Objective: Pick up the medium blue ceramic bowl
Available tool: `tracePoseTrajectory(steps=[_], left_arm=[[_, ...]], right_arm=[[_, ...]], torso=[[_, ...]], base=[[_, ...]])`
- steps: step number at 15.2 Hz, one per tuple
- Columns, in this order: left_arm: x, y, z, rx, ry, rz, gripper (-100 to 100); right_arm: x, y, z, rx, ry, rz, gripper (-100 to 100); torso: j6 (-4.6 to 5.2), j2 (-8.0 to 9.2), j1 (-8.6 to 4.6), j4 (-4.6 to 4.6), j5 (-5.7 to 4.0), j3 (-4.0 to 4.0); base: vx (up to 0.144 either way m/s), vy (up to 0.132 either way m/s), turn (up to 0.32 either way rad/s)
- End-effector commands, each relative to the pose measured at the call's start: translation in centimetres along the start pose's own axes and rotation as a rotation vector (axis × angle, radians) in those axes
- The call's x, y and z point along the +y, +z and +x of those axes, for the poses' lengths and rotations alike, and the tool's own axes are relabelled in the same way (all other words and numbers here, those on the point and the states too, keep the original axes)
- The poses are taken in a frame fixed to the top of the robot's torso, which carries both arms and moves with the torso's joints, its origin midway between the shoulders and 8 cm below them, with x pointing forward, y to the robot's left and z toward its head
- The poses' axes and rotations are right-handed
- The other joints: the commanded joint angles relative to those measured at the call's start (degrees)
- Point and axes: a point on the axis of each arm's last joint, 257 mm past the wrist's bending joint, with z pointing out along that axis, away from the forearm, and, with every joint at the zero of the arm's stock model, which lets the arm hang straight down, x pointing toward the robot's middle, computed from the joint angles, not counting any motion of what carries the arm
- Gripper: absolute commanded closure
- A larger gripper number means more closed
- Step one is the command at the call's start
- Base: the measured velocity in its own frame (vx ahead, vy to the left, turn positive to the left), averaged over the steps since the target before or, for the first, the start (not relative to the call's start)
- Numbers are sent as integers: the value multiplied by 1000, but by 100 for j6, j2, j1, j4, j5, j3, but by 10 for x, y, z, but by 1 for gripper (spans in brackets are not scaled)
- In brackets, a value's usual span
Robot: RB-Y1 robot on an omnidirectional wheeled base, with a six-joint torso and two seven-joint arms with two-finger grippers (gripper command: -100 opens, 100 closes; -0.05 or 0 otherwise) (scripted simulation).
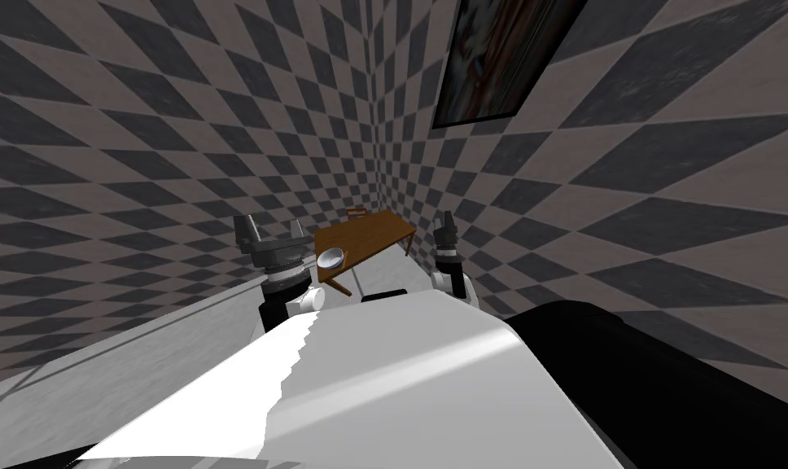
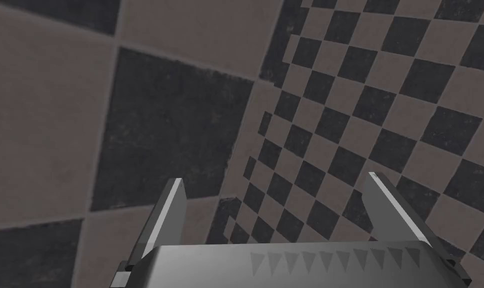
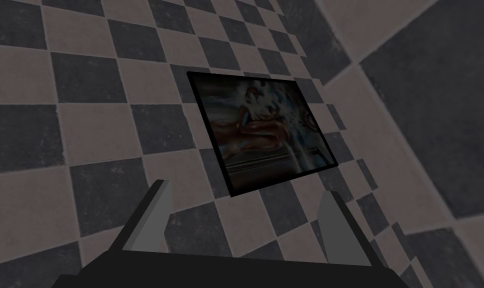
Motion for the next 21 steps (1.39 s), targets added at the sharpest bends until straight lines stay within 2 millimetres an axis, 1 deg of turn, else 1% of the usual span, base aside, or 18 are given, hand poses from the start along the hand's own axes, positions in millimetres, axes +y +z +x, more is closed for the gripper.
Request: tracePoseTrajectory(steps=[1, 3, 4, 5, 6, 8, 9, 10, 11, 12, 13, 14, 15, 16, 17, 19, 20, 21], left_arm=[[10, -2, -3, 13, 15, -38, -100], [23, -5, -10, 16, 33, -92, -100], [23, -5, -10, 16, 33, -92, -100], [32, -7, -15, 14, 43, -127, -100], [32, -7, -15, 14, 43, -127, -100], [50, -13, -28, 4, 65, -198, -100], [53, -13, -28, 2, 66, -210, -100], [61, -17, -36, -6, 77, -242, -100], [65, -18, -37, -8, 77, -257, -100], [73, -23, -45, -18, 89, -291, -100], [77, -24, -46, -21, 89, -309, -100], [77, -24, -46, -21, 89, -309, -100], [87, -30, -56, -35, 101, -353, -100], [90, -31, -56, -36, 101, -363, -100], [98, -37, -67, -51, 112, -402, -100], [103, -39, -68, -54, 112, -421, -100], [113, -47, -79, -71, 123, -468, -100], [116, -49, -80, -73, 123, -482, -100]], right_arm=[[0, 0, 0, 0, 0, 0, 0], [0, 0, 0, 0, 0, 0, 0], [0, 0, 0, 0, 0, 0, 0], [0, 0, 0, 0, 0, 0, 0], [0, 0, 0, 0, 0, 0, 0], [0, 0, 0, 0, 0, 0, 0], [0, 0, 0, 0, 0, 0, 0], [0, 0, 0, 0, 0, 0, 0], [0, 0, 0, 0, 0, 0, 0], [0, 0, 0, 0, 0, 0, 0], [0, 0, 0, 0, 0, 0, 0], [0, 0, 0, 0, 0, 0, 0], [0, 0, 0, 0, 0, 0, 0], [0, 0, 0, 0, 0, 0, 0], [0, 0, 0, 0, 0, 0, 0], [0, 0, 0, 0, 0, 0, 0], [0, 0, 0, 0, 0, 0, 0], [0, 0, 0, 0, 0, 0, 0]], torso=[[0, 0, 0, 0, 0, 0], [1, -6, 0, -1, 0, -3], [1, -10, -1, -2, 0, -5], [0, -12, -2, -3, 0, -7], [0, -12, -2, -3, -1, -7], [1, -12, -1, -3, 0, -7], [1, -14, -1, -3, 0, -8], [1, -14, -2, -3, 0, -8], [0, -14, -3, -3, 0, -8], [1, -14, -2, -3, 0, -8], [1, -15, -2, -4, 0, -9], [0, -14, -2, -3, 0, -8], [0, -11, -1, -3, 0, -7], [1, -10, -1, -2, 0, -6], [0, -9, 0, -2, 0, -5], [1, -12, -2, -3, 0, -7], [0, -11, -1, -3, 0, -7], [2, -12, -1, -3, 0, -7]], base=[[11, -4, -31], [27, -10, -66], [31, -10, -38], [29, -9, -38], [25, -7, -29], [32, -8, -64], [33, -9, -57], [31, -11, -60], [29, -9, -45], [31, -7, -66], [29, -6, -57], [19, -2, -14], [19, -3, -52], [20, -2, -55], [27, -6, -60], [27, -5, -41], [26, -5, -64], [26, -4, -69]])
